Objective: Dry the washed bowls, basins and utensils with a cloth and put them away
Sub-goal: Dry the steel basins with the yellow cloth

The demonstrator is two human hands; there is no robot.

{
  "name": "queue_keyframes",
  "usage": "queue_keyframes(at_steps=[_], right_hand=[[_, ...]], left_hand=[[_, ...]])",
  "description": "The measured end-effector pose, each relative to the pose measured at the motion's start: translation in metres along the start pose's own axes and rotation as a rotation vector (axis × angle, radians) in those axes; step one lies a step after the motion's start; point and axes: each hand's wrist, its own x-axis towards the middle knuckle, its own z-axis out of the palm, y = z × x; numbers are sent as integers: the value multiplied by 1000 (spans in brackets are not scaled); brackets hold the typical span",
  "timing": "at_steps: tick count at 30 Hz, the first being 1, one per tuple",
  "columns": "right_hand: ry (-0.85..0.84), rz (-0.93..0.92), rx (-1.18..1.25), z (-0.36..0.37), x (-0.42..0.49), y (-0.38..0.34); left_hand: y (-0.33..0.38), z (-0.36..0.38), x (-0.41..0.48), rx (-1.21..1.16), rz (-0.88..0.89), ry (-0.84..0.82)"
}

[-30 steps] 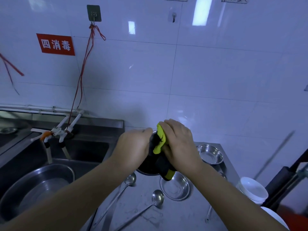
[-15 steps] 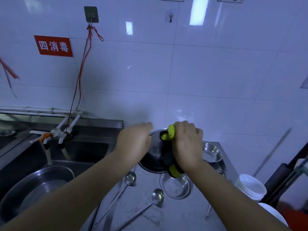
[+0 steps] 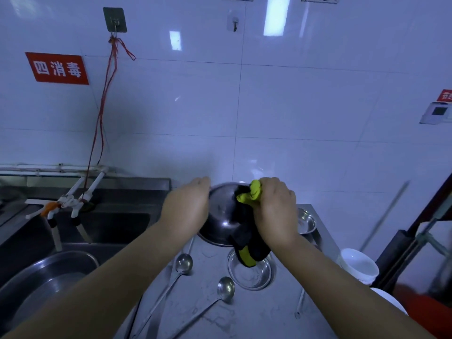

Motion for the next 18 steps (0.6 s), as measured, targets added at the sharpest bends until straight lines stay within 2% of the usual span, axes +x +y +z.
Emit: queue_keyframes(at_steps=[3, 5, 7, 10, 12, 15, 18], right_hand=[[2, -258, -116, -2, -2, -11], [6, -286, -132, -3, 1, -12], [14, -209, -76, -5, 4, -9], [-41, 96, 203, -7, 6, 2], [-37, 152, 258, -2, 1, 8], [29, -64, 43, 0, 1, 10], [13, -300, -111, -2, 6, 2]], left_hand=[[24, -2, 2, 154, 155, -17], [29, -4, 7, 165, 201, 9], [22, -6, 10, 115, 160, 53], [4, -3, 9, -93, -10, 95], [0, 1, 5, -114, -33, 95], [13, 1, 2, 32, 90, -33], [27, 1, 7, 148, 186, -51]])
